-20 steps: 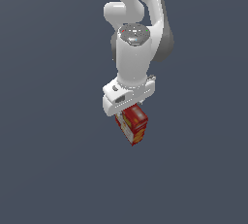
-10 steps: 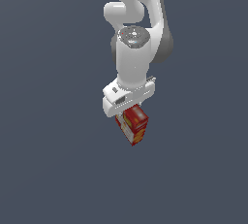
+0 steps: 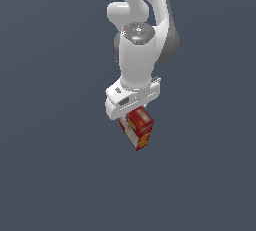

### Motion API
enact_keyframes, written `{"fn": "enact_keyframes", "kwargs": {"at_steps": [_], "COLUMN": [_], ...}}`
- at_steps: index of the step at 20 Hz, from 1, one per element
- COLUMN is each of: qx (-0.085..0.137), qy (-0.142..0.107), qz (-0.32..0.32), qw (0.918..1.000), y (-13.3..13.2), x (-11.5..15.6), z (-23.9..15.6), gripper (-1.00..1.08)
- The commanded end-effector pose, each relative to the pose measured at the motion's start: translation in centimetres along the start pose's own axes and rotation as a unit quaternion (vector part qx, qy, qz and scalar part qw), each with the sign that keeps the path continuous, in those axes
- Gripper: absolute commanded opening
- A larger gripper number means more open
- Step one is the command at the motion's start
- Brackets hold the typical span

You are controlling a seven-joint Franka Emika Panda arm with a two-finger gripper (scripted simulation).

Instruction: Pick up the object and move it to a goal position.

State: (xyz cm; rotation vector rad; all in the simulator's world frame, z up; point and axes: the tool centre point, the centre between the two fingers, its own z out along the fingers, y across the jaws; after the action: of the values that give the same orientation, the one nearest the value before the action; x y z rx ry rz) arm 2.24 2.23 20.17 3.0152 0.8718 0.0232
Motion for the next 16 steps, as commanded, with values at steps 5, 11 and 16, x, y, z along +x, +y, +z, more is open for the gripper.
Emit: {"fn": "enact_keyframes", "kwargs": {"at_steps": [5, 11, 16], "qx": [-0.018, -0.046, -0.076], "qy": [0.035, 0.092, 0.155], "qz": [-0.014, -0.039, -0.065], "qw": [0.9991, 0.9939, 0.9827], "y": [0.7, 1.5, 1.7], "x": [0.9, 1.7, 1.6], "z": [-4.6, -12.4, -21.0], "gripper": [-1.0, -1.0, -1.0]}}
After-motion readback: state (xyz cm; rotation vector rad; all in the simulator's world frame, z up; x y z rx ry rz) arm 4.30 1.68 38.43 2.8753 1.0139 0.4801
